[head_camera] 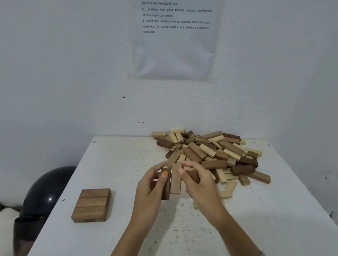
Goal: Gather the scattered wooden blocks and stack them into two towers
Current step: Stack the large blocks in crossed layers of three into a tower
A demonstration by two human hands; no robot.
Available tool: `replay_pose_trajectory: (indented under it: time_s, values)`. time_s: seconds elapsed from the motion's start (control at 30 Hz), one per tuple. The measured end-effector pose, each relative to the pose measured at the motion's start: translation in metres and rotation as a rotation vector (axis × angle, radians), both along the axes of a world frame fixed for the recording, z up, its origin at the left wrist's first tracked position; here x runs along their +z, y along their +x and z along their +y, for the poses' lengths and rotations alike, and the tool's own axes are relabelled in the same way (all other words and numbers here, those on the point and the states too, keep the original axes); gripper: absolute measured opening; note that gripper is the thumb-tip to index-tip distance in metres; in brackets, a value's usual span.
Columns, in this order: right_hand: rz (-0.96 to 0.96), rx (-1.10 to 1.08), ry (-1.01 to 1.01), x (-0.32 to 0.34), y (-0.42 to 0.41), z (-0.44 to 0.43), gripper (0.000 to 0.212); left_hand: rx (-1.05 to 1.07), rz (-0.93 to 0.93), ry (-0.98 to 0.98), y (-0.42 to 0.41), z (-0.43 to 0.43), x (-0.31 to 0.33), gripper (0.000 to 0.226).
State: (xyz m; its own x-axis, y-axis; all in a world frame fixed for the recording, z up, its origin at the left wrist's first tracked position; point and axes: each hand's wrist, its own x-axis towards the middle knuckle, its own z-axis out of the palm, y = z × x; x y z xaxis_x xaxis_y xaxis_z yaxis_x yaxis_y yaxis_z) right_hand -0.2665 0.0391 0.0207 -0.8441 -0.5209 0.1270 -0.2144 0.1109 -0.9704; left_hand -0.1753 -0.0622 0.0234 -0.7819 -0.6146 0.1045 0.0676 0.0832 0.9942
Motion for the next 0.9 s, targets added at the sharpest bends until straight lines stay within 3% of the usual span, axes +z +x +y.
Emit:
replay_pose_trajectory:
  time_s: [0.23,0.43,0.53,0.63,0.8,0.9]
  values:
    - [-0.001,-0.007,0.096,-0.031,0.043,-0.004,0.018,0.036,-0.133,-0.095,0.029,-0.004,-0.030,0.019]
    - [0.092,-0.030,0.235,-0.043,0.059,-0.007,0.022,0.104,-0.136,-0.129,0.042,-0.005,-0.048,0.014]
    - [0.170,-0.058,0.293,-0.048,0.062,-0.008,0.023,0.121,-0.148,-0.274,0.042,-0.004,-0.058,0.016]
    - [0.131,-0.074,0.299,-0.046,0.065,-0.007,0.023,0.118,-0.160,-0.371,0.042,-0.003,-0.061,0.021]
    - [-0.149,-0.103,0.067,-0.039,0.065,-0.004,0.030,0.021,-0.127,-0.106,0.047,-0.009,-0.055,0.018]
    - [-0.180,-0.080,0.041,-0.038,0.059,0.004,0.028,-0.157,-0.196,0.005,0.057,-0.022,-0.050,0.029]
